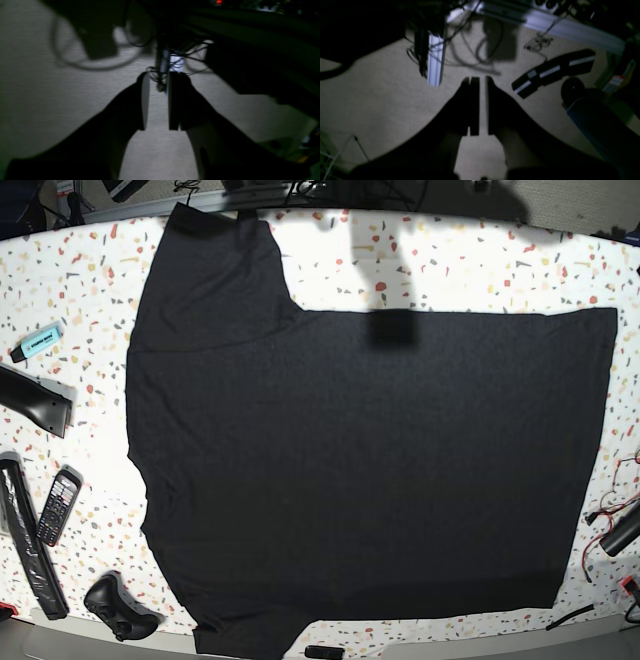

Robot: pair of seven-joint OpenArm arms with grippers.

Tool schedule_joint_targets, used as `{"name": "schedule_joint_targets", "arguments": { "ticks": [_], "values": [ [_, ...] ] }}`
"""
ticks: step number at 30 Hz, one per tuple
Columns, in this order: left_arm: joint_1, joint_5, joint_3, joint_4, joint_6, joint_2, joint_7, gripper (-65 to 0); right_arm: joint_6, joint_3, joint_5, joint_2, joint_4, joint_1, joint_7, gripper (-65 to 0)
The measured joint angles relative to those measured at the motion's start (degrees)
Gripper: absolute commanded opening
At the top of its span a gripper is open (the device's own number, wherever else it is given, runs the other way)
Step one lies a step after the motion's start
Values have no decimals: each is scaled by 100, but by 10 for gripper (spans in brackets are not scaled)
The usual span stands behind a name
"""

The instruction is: Fold the T-shirt properly

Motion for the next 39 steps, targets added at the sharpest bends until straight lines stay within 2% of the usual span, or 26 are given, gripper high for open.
{"name": "schedule_joint_targets", "arguments": {
  "ticks": [4, 8, 12, 18, 22, 26, 29, 33, 36, 39],
  "values": [
    [188, -144, 164, 428, 4, -105, 122, -525, -7, 0, 365, 151, 750, -476, -39, -605],
    [566, -256, 529, 999, -7, -308, 297, -525, -2, 0, 400, 310, 1515, -879, -297, -605],
    [1023, -260, 638, 1768, 4, -529, 413, -525, -11, 0, 407, 522, 2345, -1340, -302, -605],
    [1593, -688, 645, 2929, -11, -960, 728, -525, -4, 0, 415, 1025, 3630, -2144, -466, -605],
    [1886, -715, 638, 3622, -7, -1276, 1005, -525, -2, 0, 404, 1414, 4546, -2695, -564, -605],
    [2138, -710, 638, 4256, 17, -1495, 1093, -525, 22, 0, 413, 1818, 5532, -3174, -1165, -605],
    [2288, -601, 638, 4666, 35, -1652, 1156, -525, 17, 4, 310, 2159, 6205, -3412, -1558, -605],
    [2337, -212, 625, 5156, 35, -1821, 1349, -525, 13, 4, -181, 2474, 6972, -3530, -1895, -606],
    [2337, -31, 625, 5486, 42, -2015, 1432, -525, 9, 4, -625, 2688, 7460, -3530, -1963, -606],
    [2337, 249, 625, 5799, 205, -2234, 1436, -525, -68, 4, -1008, 2892, 7864, -3530, -2022, -606]
  ]
}}
